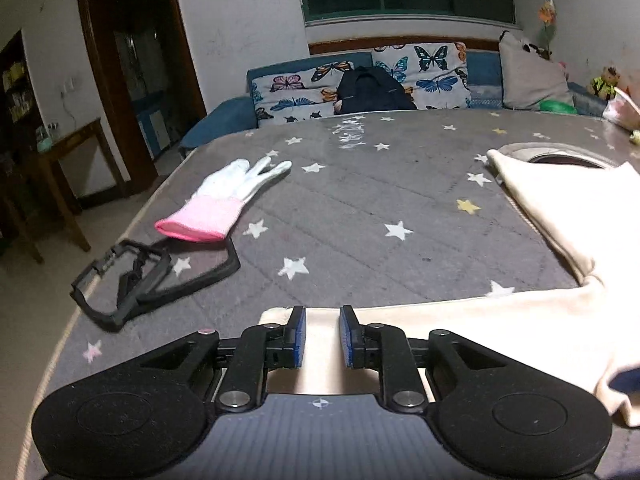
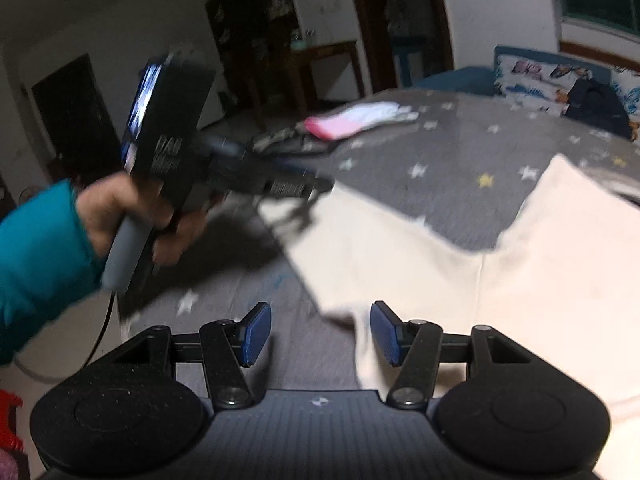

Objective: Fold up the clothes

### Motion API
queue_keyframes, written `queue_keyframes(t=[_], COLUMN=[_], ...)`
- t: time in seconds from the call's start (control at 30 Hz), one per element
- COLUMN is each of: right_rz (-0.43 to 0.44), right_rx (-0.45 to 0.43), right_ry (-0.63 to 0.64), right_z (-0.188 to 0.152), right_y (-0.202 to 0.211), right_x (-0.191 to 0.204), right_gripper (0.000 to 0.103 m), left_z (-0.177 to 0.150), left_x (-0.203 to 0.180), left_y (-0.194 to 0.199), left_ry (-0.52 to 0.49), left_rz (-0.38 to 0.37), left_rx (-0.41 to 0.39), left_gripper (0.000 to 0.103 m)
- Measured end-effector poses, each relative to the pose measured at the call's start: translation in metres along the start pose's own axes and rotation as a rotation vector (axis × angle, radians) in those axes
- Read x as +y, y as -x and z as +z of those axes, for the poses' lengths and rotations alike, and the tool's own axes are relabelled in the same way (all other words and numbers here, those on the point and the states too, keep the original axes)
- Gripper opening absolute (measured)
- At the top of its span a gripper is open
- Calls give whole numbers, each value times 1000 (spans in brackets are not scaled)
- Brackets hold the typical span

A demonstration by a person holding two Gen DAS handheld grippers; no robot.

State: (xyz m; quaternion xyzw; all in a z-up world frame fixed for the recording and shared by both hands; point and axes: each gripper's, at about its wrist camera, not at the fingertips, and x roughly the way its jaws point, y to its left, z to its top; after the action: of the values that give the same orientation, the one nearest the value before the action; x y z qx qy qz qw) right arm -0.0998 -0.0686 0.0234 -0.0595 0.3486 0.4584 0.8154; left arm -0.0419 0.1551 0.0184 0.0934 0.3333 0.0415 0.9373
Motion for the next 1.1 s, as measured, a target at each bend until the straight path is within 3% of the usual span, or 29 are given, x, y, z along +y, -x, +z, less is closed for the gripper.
queue_keyframes(t=[0.1, 0.23, 0.73, 0.87, 0.93, 1.1], right_rz=[17, 35, 27, -34, -94, -283], right_rx=[18, 35, -15, -63, -86, -125], right_ry=[18, 26, -32, -78, -119, -231], right_z=[-6, -7, -12, -17, -24, -42], right_y=[2, 7, 33, 59, 73, 113], right_x=[3, 5, -3, -20, -31, -70], right_gripper=[57, 57, 56, 56, 56, 50], left_z=[2, 7, 12, 18, 21, 30], left_x=[-2, -1, -2, -17, -26, -75], left_y=[-5, -12, -5, 15, 25, 52], left_ry=[-45, -47, -15, 12, 33, -12], left_rz=[37, 70, 94, 47, 2, -146], left_rx=[-17, -25, -33, -80, -99, -157], left_gripper=[22, 38, 54, 61, 67, 69])
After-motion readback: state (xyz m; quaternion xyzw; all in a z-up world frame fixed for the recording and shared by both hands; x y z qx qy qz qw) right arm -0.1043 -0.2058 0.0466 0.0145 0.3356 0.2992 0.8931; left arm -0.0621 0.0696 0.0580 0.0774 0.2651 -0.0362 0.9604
